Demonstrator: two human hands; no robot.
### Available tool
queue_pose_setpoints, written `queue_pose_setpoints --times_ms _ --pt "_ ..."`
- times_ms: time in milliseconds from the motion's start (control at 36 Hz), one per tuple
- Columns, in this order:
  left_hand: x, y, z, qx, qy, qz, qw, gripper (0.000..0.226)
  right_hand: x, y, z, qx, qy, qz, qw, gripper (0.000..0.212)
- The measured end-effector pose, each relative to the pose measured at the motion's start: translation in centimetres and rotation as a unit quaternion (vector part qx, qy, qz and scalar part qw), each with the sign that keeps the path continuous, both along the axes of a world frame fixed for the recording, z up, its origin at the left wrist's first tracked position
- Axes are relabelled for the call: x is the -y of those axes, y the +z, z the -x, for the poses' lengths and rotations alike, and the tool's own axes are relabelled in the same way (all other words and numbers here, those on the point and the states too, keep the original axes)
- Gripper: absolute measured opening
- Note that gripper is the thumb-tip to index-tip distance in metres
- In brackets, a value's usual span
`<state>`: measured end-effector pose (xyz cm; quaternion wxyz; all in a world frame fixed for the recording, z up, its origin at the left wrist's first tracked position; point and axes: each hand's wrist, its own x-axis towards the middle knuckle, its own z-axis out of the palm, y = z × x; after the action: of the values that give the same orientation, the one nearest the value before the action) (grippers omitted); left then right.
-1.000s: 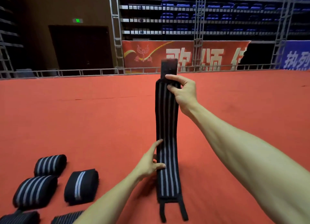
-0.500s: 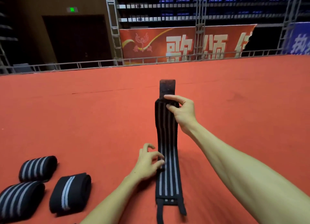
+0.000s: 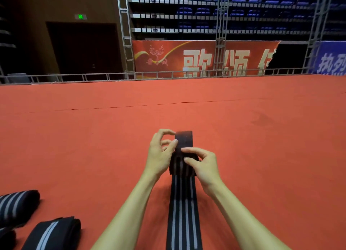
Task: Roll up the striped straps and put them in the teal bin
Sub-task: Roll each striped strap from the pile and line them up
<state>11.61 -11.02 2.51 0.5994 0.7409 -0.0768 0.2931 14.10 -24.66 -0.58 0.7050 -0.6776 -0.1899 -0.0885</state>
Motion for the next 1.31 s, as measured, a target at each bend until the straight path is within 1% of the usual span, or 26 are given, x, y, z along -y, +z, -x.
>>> queue_pose_setpoints --times_ms 83,222,333,444,556,639,750,806,944,1083,1194,1250,1306 --pt "-0.4 -1.2 -0.7 -0.016 -0.034 0.041 0.998 0.018 0.0 -0.6 0.2 -0.021 0.019 -0.011 1.000 0.045" --pt "-0.8 -2.8 -1.5 0.010 -0.010 0.039 0.999 0.025 -0.5 -1.2 0.4 -0.026 0.054 -0.033 0.998 0.040" --pt "-1.4 -3.3 -1.4 0.023 -0.002 0.055 0.998 0.025 -0.6 -1.3 0.1 -0.003 0.079 -0.041 0.996 0.033" --pt "-1.5 -3.2 -1.3 0.027 -0.012 0.030 0.999 0.031 0.0 -0.3 -0.7 0.042 0.010 -0.075 0.996 0.025" --pt "-1.0 -2.7 -1.3 0.035 -0.035 -0.003 0.999 0.032 0.5 0.4 -0.8 0.089 -0.042 -0.039 0.994 0.024" --pt "-0.6 -2.5 -1.1 0.037 -0.046 -0.030 0.998 0.032 0.5 0.8 -0.8 0.118 -0.081 -0.034 0.989 0.026" --pt "-0.6 -2.3 -1.0 0.041 -0.044 -0.027 0.998 0.028 0.6 0.9 -0.6 0.090 -0.059 -0.077 0.991 0.026" --pt "-0.6 -2.1 -0.8 0.040 -0.041 -0.020 0.998 0.027 0.5 1.0 -0.5 0.082 -0.048 -0.082 0.992 0.027" --pt "-0.5 -1.8 -0.5 0.043 -0.031 -0.008 0.999 0.025 0.5 1.0 -0.5 0.096 -0.048 -0.058 0.993 0.030" --pt "-0.1 -1.1 -0.2 0.034 -0.033 0.024 0.999 0.025 0.8 1.1 -0.5 0.106 -0.050 -0.052 0.992 0.028" --pt "-0.2 -1.3 -0.5 0.032 -0.017 -0.007 0.999 0.028 0.9 1.0 -0.8 0.113 -0.055 -0.031 0.992 0.031" --pt "-0.4 -1.6 -0.7 0.026 -0.015 -0.025 0.999 0.021 1.0 0.9 -0.8 0.116 -0.058 -0.016 0.991 0.033" --pt "-0.4 -1.8 -0.7 0.017 -0.021 -0.021 0.999 0.017 0.9 0.8 -0.8 0.117 -0.063 -0.009 0.991 0.035"
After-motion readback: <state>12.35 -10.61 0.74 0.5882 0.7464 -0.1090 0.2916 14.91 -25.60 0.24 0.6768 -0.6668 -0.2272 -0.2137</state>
